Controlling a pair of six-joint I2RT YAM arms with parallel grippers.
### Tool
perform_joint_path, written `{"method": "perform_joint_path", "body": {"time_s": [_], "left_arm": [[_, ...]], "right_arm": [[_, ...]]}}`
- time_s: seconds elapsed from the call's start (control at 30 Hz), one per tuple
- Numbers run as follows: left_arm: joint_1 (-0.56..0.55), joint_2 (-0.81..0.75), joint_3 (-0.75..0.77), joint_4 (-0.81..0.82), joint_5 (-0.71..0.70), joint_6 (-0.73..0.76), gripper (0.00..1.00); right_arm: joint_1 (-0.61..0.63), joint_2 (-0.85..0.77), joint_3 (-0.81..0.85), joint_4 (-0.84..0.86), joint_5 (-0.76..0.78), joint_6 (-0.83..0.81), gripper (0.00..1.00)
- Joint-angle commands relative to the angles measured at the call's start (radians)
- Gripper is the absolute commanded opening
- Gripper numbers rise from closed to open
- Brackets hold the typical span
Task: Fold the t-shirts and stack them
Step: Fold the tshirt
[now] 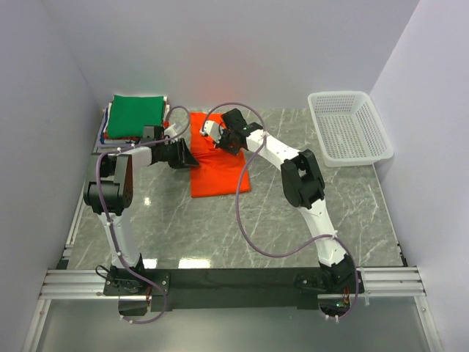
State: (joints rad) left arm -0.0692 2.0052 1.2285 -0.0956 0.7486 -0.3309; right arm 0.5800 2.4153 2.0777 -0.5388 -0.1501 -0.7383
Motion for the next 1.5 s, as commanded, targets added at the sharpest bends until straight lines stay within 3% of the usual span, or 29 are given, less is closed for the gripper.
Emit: {"method": "perform_joint_path", "body": {"time_s": [0.0, 0.23, 0.6, 0.67, 0.73, 0.77, 0.83, 0.93, 1.13, 1.3, 1.47], "left_arm": [[0.006, -0.017, 0.008, -0.016, -0.038, 0.009, 0.38], [0.006, -0.052, 0.009, 0.056, 0.032, 0.004, 0.40], [0.006, 0.130, 0.201, 0.065, -0.005, -0.040, 0.36], [0.006, 0.189, 0.259, 0.053, 0.004, -0.049, 0.36], [0.006, 0.217, 0.301, 0.054, 0.011, -0.063, 0.36], [0.006, 0.234, 0.308, 0.071, 0.006, -0.068, 0.36], [0.008, 0.247, 0.321, 0.088, 0.003, -0.088, 0.36], [0.009, 0.264, 0.336, 0.122, -0.005, -0.102, 0.36], [0.014, 0.189, 0.292, 0.160, 0.020, -0.085, 0.39], [0.016, 0.028, 0.169, 0.142, 0.096, -0.034, 0.46], [0.000, -0.075, 0.003, 0.276, 0.150, -0.138, 0.47]], "right_arm": [[0.004, 0.016, 0.051, 0.019, 0.072, 0.008, 0.00], [0.012, 0.062, 0.084, 0.011, 0.149, -0.006, 0.00], [0.020, 0.005, 0.059, 0.076, 0.231, 0.054, 0.00], [0.020, -0.036, 0.051, 0.068, 0.222, 0.083, 0.07], [0.020, -0.096, 0.030, 0.030, 0.179, 0.109, 0.13], [0.018, -0.119, 0.015, 0.022, 0.169, 0.122, 0.23], [0.020, -0.188, -0.027, -0.022, 0.095, 0.155, 0.32], [0.023, -0.260, -0.074, -0.099, -0.023, 0.220, 0.32], [0.035, -0.309, -0.174, -0.208, -0.242, 0.390, 0.19], [0.027, -0.303, -0.286, -0.156, -0.347, 0.480, 0.15], [0.009, -0.266, -0.308, -0.132, -0.420, 0.540, 0.15]]}}
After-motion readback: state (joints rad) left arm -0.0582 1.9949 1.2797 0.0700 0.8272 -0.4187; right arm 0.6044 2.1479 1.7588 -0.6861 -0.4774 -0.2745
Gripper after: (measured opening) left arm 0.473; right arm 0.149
